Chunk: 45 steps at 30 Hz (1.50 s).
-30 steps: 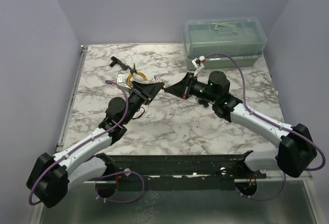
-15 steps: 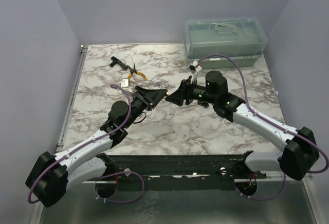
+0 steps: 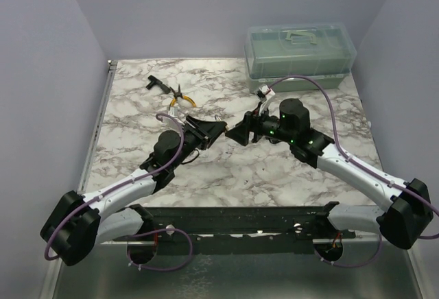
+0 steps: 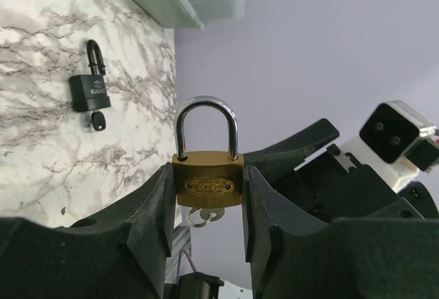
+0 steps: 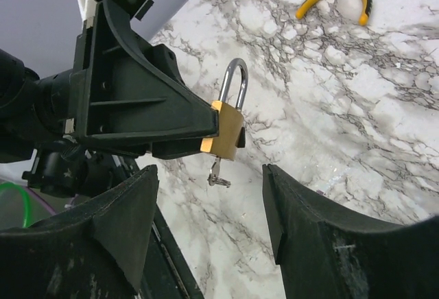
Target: Unlock with the key
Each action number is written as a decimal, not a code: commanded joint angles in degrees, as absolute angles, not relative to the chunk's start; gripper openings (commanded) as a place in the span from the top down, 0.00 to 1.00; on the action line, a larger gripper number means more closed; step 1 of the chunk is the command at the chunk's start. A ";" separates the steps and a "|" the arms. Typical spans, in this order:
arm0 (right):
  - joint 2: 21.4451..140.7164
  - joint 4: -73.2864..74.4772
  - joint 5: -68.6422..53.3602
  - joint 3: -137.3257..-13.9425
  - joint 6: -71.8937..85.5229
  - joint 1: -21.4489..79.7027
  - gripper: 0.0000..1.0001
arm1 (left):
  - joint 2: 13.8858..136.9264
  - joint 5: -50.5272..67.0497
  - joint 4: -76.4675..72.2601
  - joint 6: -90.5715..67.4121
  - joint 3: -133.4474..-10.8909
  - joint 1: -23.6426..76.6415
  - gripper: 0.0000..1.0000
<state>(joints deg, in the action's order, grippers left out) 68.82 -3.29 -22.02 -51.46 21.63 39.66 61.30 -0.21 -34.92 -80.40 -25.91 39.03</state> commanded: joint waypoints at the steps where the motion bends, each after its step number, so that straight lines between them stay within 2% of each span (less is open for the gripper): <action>1: 68.60 -5.70 -17.17 -50.92 19.41 41.09 0.33 | 62.52 0.44 -34.31 -84.67 -28.57 39.17 1.00; 13: 72.45 -7.05 -6.37 -52.16 18.41 44.30 0.45 | 65.94 2.00 -34.01 -86.44 -31.08 39.15 1.00; 20: 73.30 -15.70 0.55 -48.52 18.64 47.48 0.49 | 66.35 2.11 -34.01 -87.52 -31.12 39.14 1.00; 29: 76.95 -18.89 13.70 -48.87 17.14 52.25 0.62 | 65.54 1.79 -34.01 -88.86 -30.23 39.19 1.00; 33: 78.43 -20.01 20.05 -49.21 17.78 54.10 0.71 | 65.07 1.37 -34.01 -89.53 -29.58 39.17 1.00; 38: 80.49 -18.74 21.07 -50.92 19.62 55.22 0.97 | 64.95 1.61 -34.01 -89.73 -29.36 39.11 1.00; 39: 80.47 -18.62 20.95 -50.85 19.89 55.34 0.99 | 64.95 1.73 -34.01 -89.74 -29.29 39.18 1.00; 41: 80.11 -18.42 20.75 -50.68 20.12 55.52 0.99 | 64.87 2.03 -34.01 -89.50 -29.20 39.13 0.95; 45: 78.75 -17.71 20.32 -50.41 20.67 55.55 0.99 | 64.41 1.98 -34.02 -89.24 -28.39 39.17 0.74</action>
<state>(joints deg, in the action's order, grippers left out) 79.35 -17.04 18.98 -49.32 18.11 55.13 66.17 -1.30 -30.26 -87.20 -28.99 38.11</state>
